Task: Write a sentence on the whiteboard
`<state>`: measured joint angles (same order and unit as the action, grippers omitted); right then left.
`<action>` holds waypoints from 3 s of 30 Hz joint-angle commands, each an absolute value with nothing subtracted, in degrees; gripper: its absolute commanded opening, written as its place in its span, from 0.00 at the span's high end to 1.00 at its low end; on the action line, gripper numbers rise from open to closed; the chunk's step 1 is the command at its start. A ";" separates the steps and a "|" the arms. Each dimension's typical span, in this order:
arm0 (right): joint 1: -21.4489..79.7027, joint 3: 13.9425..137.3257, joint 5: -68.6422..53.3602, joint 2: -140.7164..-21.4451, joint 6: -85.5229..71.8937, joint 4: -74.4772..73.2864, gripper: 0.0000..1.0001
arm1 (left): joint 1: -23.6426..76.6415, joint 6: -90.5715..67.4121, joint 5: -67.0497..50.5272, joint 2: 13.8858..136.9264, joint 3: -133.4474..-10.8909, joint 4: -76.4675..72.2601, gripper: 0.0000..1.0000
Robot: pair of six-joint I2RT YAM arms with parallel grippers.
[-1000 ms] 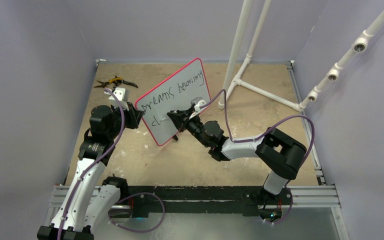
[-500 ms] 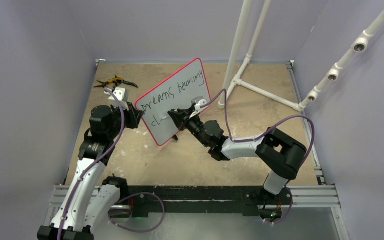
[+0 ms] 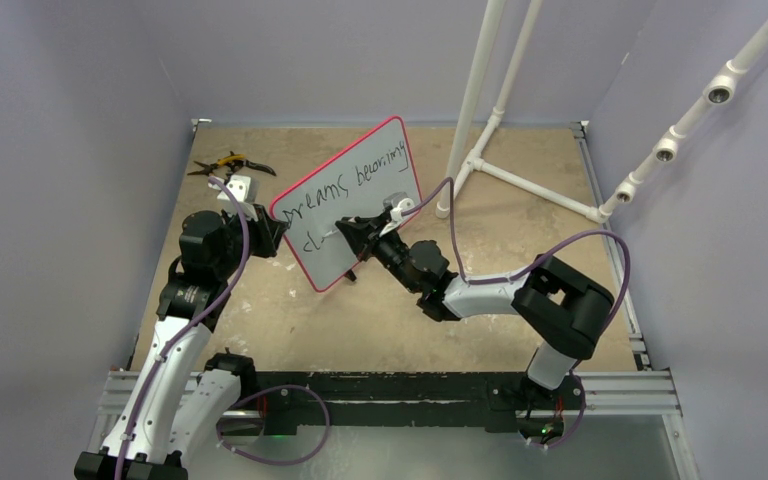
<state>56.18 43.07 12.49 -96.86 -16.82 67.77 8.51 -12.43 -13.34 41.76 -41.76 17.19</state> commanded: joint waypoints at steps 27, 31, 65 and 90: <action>55.81 44.30 9.60 -97.45 -16.79 65.81 1.00 | 8.44 -11.38 -14.79 41.88 -41.40 15.60 0.86; 55.81 44.51 10.36 -97.68 -16.54 65.04 1.00 | 8.44 -11.36 -14.83 41.92 -41.40 15.56 0.86; 55.72 42.50 16.02 -92.66 -16.24 65.97 1.00 | 8.44 -11.37 -14.70 41.70 -41.40 15.58 0.86; 54.47 46.62 13.40 -95.32 -15.05 67.30 1.00 | 8.44 -11.38 -14.68 41.81 -41.40 15.56 0.86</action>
